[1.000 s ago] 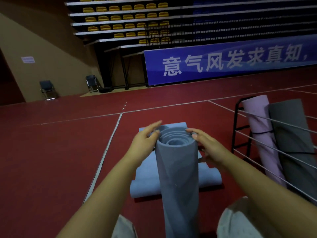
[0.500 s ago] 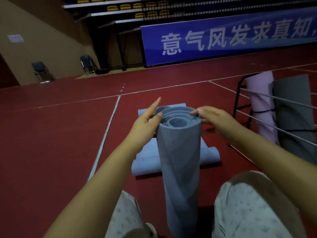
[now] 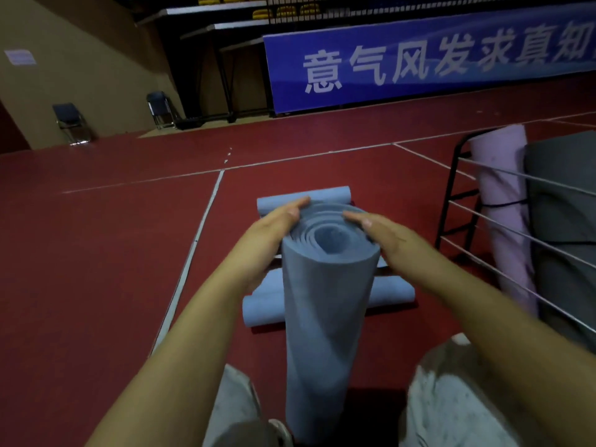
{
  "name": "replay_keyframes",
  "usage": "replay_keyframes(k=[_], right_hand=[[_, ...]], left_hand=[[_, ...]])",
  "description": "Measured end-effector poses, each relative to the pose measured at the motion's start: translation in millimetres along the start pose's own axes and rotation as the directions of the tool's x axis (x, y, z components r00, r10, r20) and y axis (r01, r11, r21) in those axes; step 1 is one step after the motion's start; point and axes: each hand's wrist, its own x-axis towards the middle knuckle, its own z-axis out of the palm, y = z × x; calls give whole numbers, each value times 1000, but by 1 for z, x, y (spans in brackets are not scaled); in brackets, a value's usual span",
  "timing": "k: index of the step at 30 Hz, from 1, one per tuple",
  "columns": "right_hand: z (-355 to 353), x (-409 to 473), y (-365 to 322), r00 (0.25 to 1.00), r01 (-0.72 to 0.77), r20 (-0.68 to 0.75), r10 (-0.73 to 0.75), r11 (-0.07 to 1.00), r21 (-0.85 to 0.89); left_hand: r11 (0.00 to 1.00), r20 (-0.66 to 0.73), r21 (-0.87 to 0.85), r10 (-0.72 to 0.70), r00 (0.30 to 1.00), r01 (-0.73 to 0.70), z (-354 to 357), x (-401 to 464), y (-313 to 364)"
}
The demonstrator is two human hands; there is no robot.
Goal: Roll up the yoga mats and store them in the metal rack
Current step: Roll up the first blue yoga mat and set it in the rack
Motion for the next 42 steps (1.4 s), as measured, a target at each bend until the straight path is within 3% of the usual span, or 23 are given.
replay_keyframes(k=[4, 8, 11, 13, 17, 19, 23, 27, 34, 38, 42], right_hand=[[14, -8, 12, 996, -51, 74, 42, 990, 129], [4, 3, -12, 959, -232, 192, 207, 966, 116], [7, 17, -32, 917, -340, 210, 338, 940, -25], [16, 26, -41, 903, -351, 185, 387, 915, -201], [28, 36, -53, 911, -300, 168, 377, 885, -356], [26, 39, -57, 923, -269, 151, 353, 876, -400], [12, 48, -69, 951, -230, 84, 299, 860, -455], [-21, 62, -110, 995, -75, 21, 101, 847, -526], [-87, 94, -142, 961, 158, -58, -271, 707, -689], [-101, 122, -61, 932, 223, -92, -351, 753, -618], [-100, 137, 82, 969, 118, -114, -219, 816, -566]], left_hand=[[989, 62, 24, -146, 987, 145, -15, -2, -14], [960, 70, 223, -190, 979, 170, -38, -3, 6], [943, 55, 243, -246, 968, 226, -39, -1, 22], [885, 65, 395, -296, 953, 248, -32, -2, 33], [695, -17, 646, -401, 916, 316, -30, -1, 47], [681, -20, 660, -408, 913, 319, -28, -1, 52], [781, -51, 558, -302, 952, 278, -19, 3, 65], [872, -97, 452, -160, 982, 186, -15, 18, 103], [873, -198, 476, 218, 956, -101, 6, 77, 141], [816, -233, 555, 341, 911, -163, 43, 125, 77], [733, -158, 666, 323, 933, -141, 104, 165, -39]])
